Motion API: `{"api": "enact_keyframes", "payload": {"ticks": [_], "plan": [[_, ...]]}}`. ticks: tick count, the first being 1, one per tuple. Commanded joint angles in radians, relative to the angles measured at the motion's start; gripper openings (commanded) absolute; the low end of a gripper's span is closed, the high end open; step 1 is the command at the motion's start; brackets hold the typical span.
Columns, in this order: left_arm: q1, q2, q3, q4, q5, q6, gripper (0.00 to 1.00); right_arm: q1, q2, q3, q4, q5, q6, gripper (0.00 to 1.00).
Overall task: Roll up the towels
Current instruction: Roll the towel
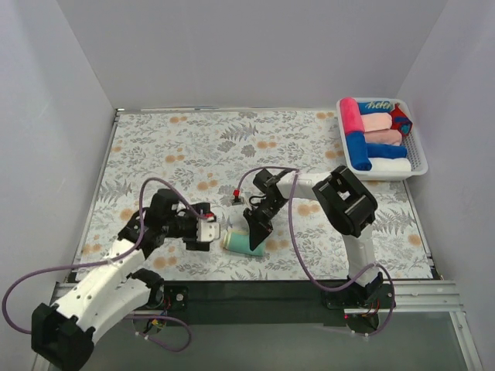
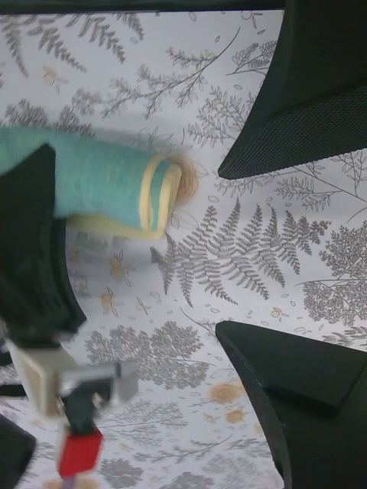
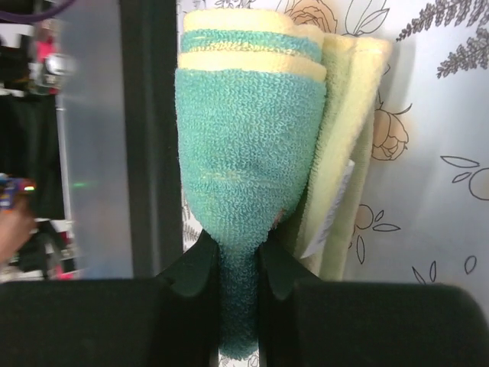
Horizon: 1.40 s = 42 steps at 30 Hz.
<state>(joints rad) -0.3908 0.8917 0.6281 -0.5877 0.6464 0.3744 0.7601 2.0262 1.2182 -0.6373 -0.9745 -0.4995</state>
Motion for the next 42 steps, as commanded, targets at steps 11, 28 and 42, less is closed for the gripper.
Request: {"api": "enact_keyframes", "payload": {"ticks": [11, 28, 42], "plan": [[-0.56, -0.067, -0.264, 0.392, -0.413, 0.165, 0.7, -0.056, 0.273, 0.17, -0.283, -0.165, -0.168, 0.01], [-0.743, 0.372, -0.383, 0.805, -0.653, 0.262, 0.41, -0.068, 0.341, 0.188, -0.371, -0.178, -0.248, 0.01], [-0.711, 0.447, -0.09, 0.203, -0.3, -0.055, 0.0, -0.255, 0.103, 0.188, -0.383, 0.066, -0.18, 0.75]]}}
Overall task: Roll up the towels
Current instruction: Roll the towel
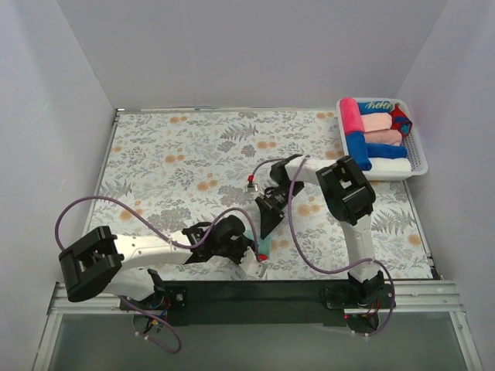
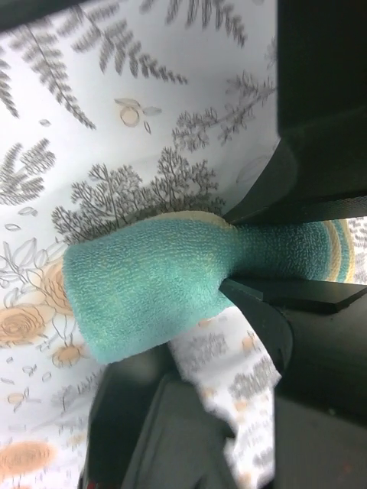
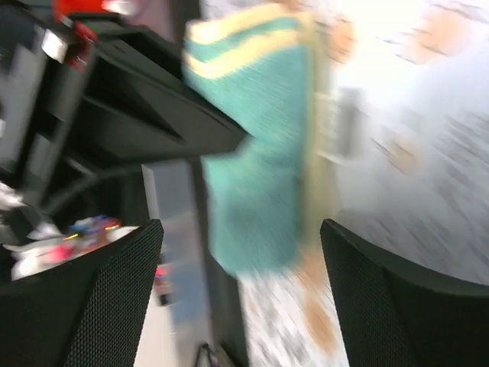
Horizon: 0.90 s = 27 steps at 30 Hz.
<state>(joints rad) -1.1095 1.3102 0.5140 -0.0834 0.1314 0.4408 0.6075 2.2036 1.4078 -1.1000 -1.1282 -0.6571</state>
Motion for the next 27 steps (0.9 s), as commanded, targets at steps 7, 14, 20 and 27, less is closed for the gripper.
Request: {"api": "enact_keyframes", "payload": {"ticks": [7, 14, 20, 27], "plan": [[0.218, 0.219, 0.254, -0.548, 0.468, -0.137, 0.0, -0.29, -0.473, -0.047, 0.124, 0.392, 0.031, 0.71], [0.405, 0.527, 0.481, -0.736, 0.665, -0.096, 0.0, -0.186, -0.875, -0.243, 0.279, 0.589, 0.082, 0.49], [0.485, 0.733, 0.641, -0.829, 0.737, -0.077, 0.0, 0.028, -0.894, -0.313, 0.357, 0.734, 0.103, 0.54], [0.528, 0.811, 0.71, -0.878, 0.735, -0.056, 0.0, 0.346, -0.822, -0.337, 0.583, 0.962, 0.186, 0.67]]}}
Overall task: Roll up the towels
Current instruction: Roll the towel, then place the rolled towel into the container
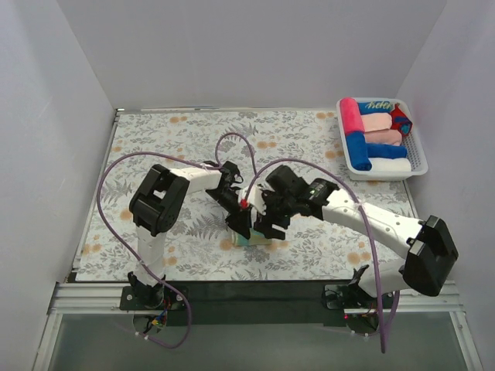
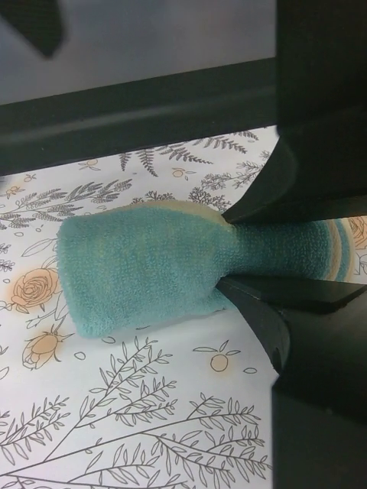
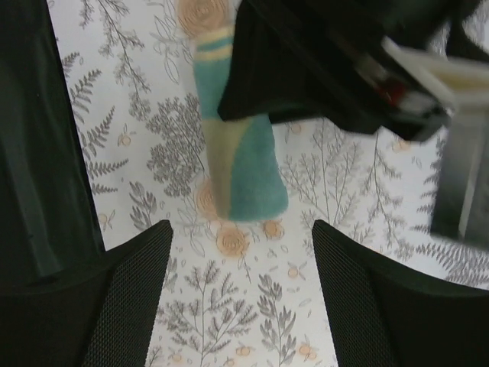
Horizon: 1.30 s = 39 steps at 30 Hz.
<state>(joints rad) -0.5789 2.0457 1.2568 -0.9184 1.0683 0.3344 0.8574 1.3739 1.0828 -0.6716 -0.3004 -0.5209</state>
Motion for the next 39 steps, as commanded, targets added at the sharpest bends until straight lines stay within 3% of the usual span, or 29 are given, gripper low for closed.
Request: {"api": "enact_keyframes", "payload": {"ticks": [1, 5, 10, 16, 19, 23, 25, 33, 39], "plan": [[-0.001, 0.08, -0.03, -0.053, -0.202, 0.055, 0.0, 0.127, 0.031, -0.017, 0.18, 0.161, 0.053, 0.68], [0.014, 0.093, -0.031, -0.045, -0.199, 0.058, 0.0, 0.244, 0.103, -0.058, 0.3, 0.277, 0.045, 0.69], [0.031, 0.105, -0.022, -0.054, -0.194, 0.069, 0.0, 0.279, 0.169, -0.121, 0.386, 0.352, 0.029, 0.7], [0.04, 0.114, -0.011, -0.057, -0.188, 0.074, 0.0, 0.289, 0.226, -0.161, 0.438, 0.382, 0.025, 0.59], [0.045, 0.117, -0.002, -0.065, -0.177, 0.077, 0.0, 0.293, 0.237, -0.176, 0.441, 0.341, 0.033, 0.43], [0.056, 0.1, -0.007, -0.059, -0.157, 0.065, 0.16, 0.298, 0.254, -0.204, 0.435, 0.307, 0.045, 0.1], [0.08, 0.064, -0.013, -0.042, -0.153, 0.046, 0.26, 0.298, 0.251, -0.221, 0.428, 0.307, 0.051, 0.01], [0.289, -0.097, 0.032, -0.112, -0.119, 0.038, 0.6, 0.16, 0.127, -0.264, 0.308, 0.138, 0.085, 0.01], [0.358, -0.238, 0.133, -0.114, -0.177, 0.009, 0.64, -0.116, -0.014, -0.172, 0.166, 0.012, 0.046, 0.01]]}}
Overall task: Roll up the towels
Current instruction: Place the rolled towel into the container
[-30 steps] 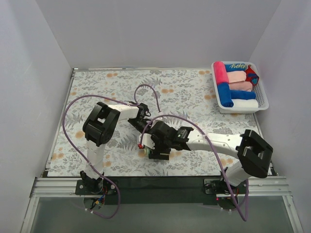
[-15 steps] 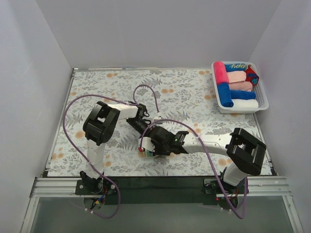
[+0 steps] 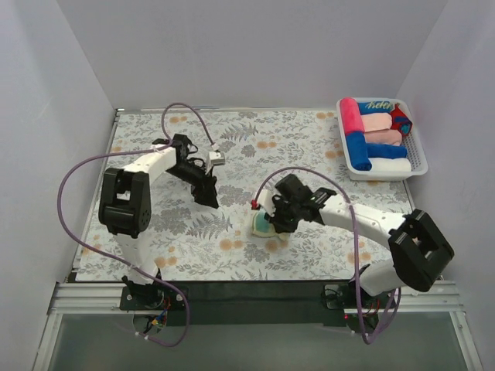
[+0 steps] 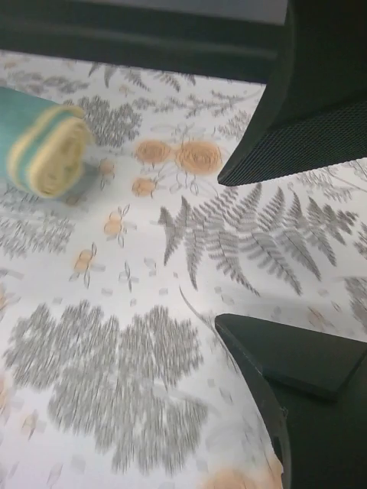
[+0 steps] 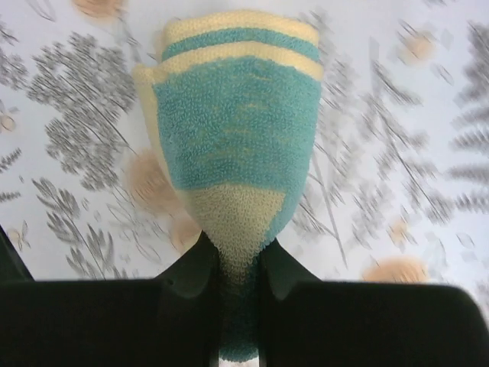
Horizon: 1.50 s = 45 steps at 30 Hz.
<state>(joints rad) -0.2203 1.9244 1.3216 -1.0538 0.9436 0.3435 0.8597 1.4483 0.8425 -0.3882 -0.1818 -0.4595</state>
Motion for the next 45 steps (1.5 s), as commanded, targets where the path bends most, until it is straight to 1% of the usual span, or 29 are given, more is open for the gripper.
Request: {"api": "enact_keyframes", "payload": {"ticks": [1, 2, 4, 5, 7, 8, 10, 11, 12, 13, 14, 15, 17, 19, 24, 26, 31, 36, 45], "plan": [[0.001, -0.136, 0.089, 0.041, -0.061, -0.009, 0.64, -0.161, -0.106, 0.117, -0.138, -0.122, -0.027, 0.01], [0.004, -0.166, 0.094, 0.054, -0.071, -0.02, 0.78, -0.247, -0.118, 0.153, -0.177, -0.154, -0.037, 0.01], [0.004, -0.194, 0.096, 0.093, -0.08, -0.043, 0.79, -0.33, -0.14, 0.223, -0.222, -0.174, -0.053, 0.01], [0.004, -0.202, 0.096, 0.101, -0.081, -0.07, 0.8, -0.419, -0.14, 0.313, -0.26, -0.204, -0.056, 0.01], [0.002, -0.219, 0.094, 0.116, -0.069, -0.084, 0.8, -0.516, -0.114, 0.403, -0.291, -0.237, -0.041, 0.01], [0.002, -0.226, 0.081, 0.126, -0.059, -0.11, 0.8, -0.63, -0.099, 0.488, -0.326, -0.289, -0.028, 0.01], [0.004, -0.26, 0.059, 0.176, -0.043, -0.152, 0.82, -0.753, -0.034, 0.579, -0.356, -0.347, -0.007, 0.01], [0.004, -0.272, 0.044, 0.187, -0.037, -0.159, 0.82, -0.849, -0.011, 0.617, -0.38, -0.379, 0.013, 0.01], [0.004, -0.281, 0.016, 0.199, -0.029, -0.181, 0.82, -0.92, 0.015, 0.706, -0.391, -0.386, 0.022, 0.01], [0.004, -0.303, 0.001, 0.225, -0.029, -0.192, 0.82, -0.965, 0.067, 0.745, -0.402, -0.387, 0.033, 0.01], [0.004, -0.311, -0.008, 0.233, -0.023, -0.201, 0.82, -1.041, 0.093, 0.788, -0.419, -0.38, 0.048, 0.01], [0.004, -0.317, -0.024, 0.235, -0.025, -0.207, 0.83, -1.076, 0.119, 0.849, -0.428, -0.372, 0.056, 0.01], [0.002, -0.323, -0.031, 0.233, -0.017, -0.207, 0.83, -1.152, 0.193, 0.909, -0.454, -0.345, 0.07, 0.01], [0.002, -0.326, -0.044, 0.235, -0.014, -0.212, 0.83, -1.192, 0.26, 0.978, -0.481, -0.318, 0.068, 0.01], [0.004, -0.329, -0.076, 0.252, -0.005, -0.225, 0.83, -1.22, 0.348, 1.024, -0.495, -0.228, 0.045, 0.01], [0.004, -0.331, -0.082, 0.256, 0.0, -0.232, 0.83, -1.232, 0.368, 1.012, -0.492, -0.19, 0.05, 0.01], [0.002, -0.337, -0.096, 0.265, 0.001, -0.232, 0.83, -1.237, 0.38, 0.952, -0.485, -0.194, 0.024, 0.01], [0.004, -0.327, -0.093, 0.252, 0.012, -0.238, 0.83, -1.234, 0.419, 0.954, -0.477, -0.153, 0.073, 0.01], [0.004, -0.331, -0.093, 0.265, 0.003, -0.258, 0.83, -1.185, 0.435, 0.839, -0.359, -0.051, 0.14, 0.01]]}}
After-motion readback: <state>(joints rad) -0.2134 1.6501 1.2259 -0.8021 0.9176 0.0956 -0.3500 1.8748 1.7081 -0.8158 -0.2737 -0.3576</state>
